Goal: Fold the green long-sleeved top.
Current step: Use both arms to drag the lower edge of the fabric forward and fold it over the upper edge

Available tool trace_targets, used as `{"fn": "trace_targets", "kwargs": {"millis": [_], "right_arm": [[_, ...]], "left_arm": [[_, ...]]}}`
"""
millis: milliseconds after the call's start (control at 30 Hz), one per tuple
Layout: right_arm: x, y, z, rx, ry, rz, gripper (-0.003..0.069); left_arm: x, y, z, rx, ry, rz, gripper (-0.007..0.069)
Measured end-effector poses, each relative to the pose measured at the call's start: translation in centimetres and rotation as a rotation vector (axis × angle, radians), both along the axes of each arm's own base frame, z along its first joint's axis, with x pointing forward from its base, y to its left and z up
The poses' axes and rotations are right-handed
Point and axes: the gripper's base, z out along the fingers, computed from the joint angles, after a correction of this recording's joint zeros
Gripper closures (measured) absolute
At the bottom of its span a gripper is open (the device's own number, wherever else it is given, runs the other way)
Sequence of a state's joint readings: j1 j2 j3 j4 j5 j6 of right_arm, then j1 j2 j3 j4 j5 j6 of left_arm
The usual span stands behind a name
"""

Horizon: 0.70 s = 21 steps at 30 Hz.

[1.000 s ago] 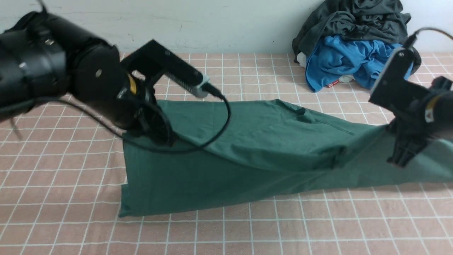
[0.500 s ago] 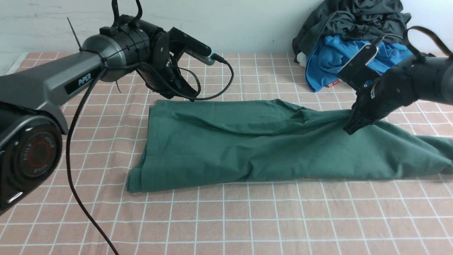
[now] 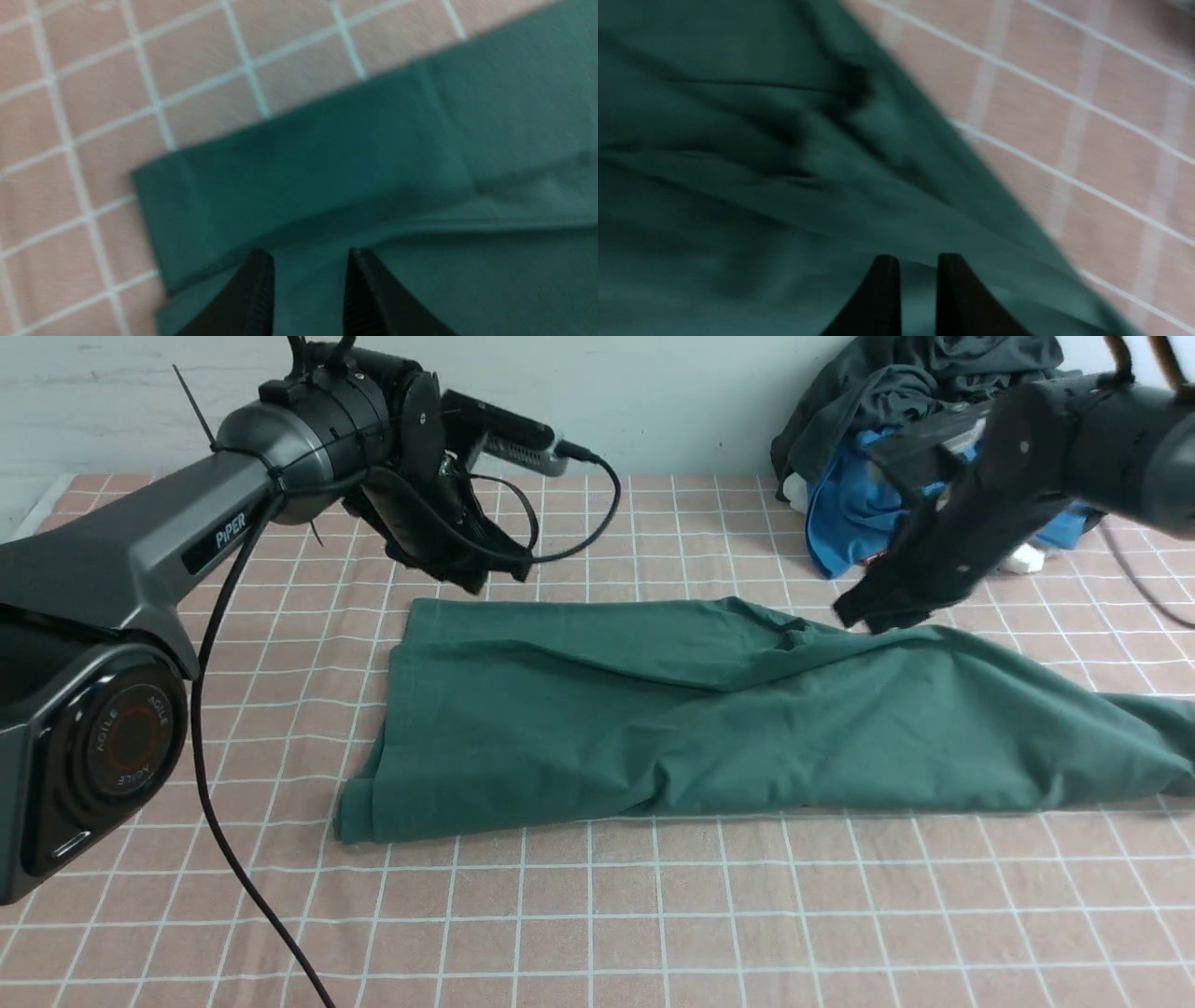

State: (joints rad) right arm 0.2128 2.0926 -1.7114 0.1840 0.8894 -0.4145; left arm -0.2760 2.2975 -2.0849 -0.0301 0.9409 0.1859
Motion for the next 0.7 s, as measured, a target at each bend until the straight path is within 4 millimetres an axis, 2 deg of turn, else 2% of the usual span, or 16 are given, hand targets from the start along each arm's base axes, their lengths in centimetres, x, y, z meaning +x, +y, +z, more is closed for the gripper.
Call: {"fn": "trace_targets", "kwargs": {"millis": [33,133,200,267,467,500,600,700], "right_arm": [[-0.1,1.5,-0.7,0.070,0.016,0.073,0.0636],[0.0,3.4,-3.3,0.114,0.033,0.235,0.0666],[0.3,3.8,-5.5,0.108,0.040,0.311,0.0671],[0.9,3.9,-7.3,0.087,0.028,0.346,0.0671],[3.9,3.4,-7.4,0.053,-0.142,0.225,0.0671],[4.9,3.0,-7.2,0.079,-0.181,0.121,0.0671],[5.9,2.4,-6.0,0.133,-0.192,-0.022,0.0666],[6.2,2.3,-3.9,0.150,-0.182,-0.067,0.0662]], "left_arm": [[-0.3,-0.4,-0.5,-0.014,0.045,-0.053,0.0462],[-0.6,-1.1,-1.1,-0.038,0.076,-0.132,0.0519],[-0.6,-1.1,-1.1,-0.040,0.073,-0.152,0.0543],[-0.5,-0.9,-1.1,-0.041,0.066,-0.149,0.0536],[0.2,0.4,-0.9,-0.045,0.032,-0.118,0.0415],[0.5,1.0,-1.0,-0.038,0.016,-0.105,0.0359],[1.0,1.9,-1.4,-0.030,-0.003,-0.086,0.0285],[1.4,2.5,-2.4,-0.014,0.000,-0.088,0.0223]]}}
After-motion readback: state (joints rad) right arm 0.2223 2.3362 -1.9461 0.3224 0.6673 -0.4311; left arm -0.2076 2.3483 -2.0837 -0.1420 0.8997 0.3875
